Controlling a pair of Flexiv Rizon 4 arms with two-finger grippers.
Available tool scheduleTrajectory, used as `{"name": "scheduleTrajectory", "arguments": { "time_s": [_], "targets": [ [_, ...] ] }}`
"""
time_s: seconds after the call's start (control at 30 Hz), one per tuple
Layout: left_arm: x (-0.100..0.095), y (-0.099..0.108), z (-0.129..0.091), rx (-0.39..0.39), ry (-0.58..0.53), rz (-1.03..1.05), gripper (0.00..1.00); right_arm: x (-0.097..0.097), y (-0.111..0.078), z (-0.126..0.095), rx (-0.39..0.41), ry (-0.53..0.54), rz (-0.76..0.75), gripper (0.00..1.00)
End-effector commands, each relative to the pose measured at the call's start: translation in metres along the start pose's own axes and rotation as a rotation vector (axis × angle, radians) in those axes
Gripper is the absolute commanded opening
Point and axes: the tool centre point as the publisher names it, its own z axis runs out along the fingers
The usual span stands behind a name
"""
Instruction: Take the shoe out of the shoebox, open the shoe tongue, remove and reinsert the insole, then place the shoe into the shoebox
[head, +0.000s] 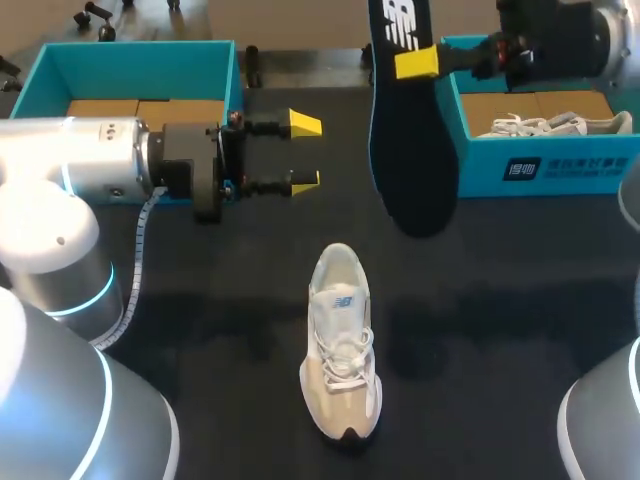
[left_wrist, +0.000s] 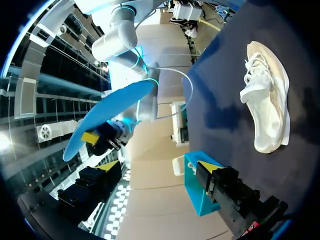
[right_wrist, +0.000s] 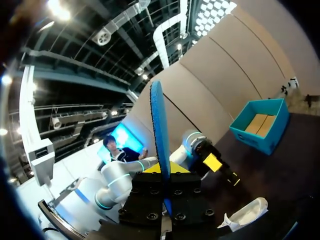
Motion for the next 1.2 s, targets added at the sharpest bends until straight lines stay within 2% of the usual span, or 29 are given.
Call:
{"name": "scheduleTrajectory", "arguments": {
  "time_s": [0.03,0.17,0.23,0.73,0.77,0.8,0.87,1.13,1.2],
  "targets": [
    [0.0,-0.001,0.001,-0.003,0.001,0.002,1.0,-0.046,0.024,0.014,-0.002,-0.009,0.091,0.0],
    [0.0,-0.001,0.001,-0.003,0.001,0.002,1.0,-0.085,0.032,0.014,-0.021,-0.044,0.207,0.0],
    [0.0,-0.001,0.001,-0.003,0.001,0.002,1.0,-0.101,0.029,0.015,-0.087,-0.032,0.233,0.0],
    [0.0,-0.001,0.001,-0.003,0.001,0.002,1.0,-0.101,0.029,0.015,-0.087,-0.032,0.233,0.0],
    [0.0,-0.001,0.001,-0.003,0.001,0.002,1.0,-0.105,0.025,0.015,-0.135,-0.006,0.246,0.0],
    [0.0,-0.001,0.001,-0.003,0.001,0.002,1.0,-0.109,0.021,0.015,-0.161,0.003,0.279,0.0],
    [0.0,-0.001,0.001,-0.003,0.001,0.002,1.0,-0.113,0.012,0.016,-0.144,-0.03,0.381,0.0],
    [0.0,-0.001,0.001,-0.003,0.001,0.002,1.0,-0.125,-0.003,0.022,-0.152,-0.048,0.551,0.0],
    [0.0,-0.001,0.001,-0.003,0.001,0.002,1.0,-0.131,-0.011,0.025,-0.141,-0.007,0.684,0.0]
  ]
}}
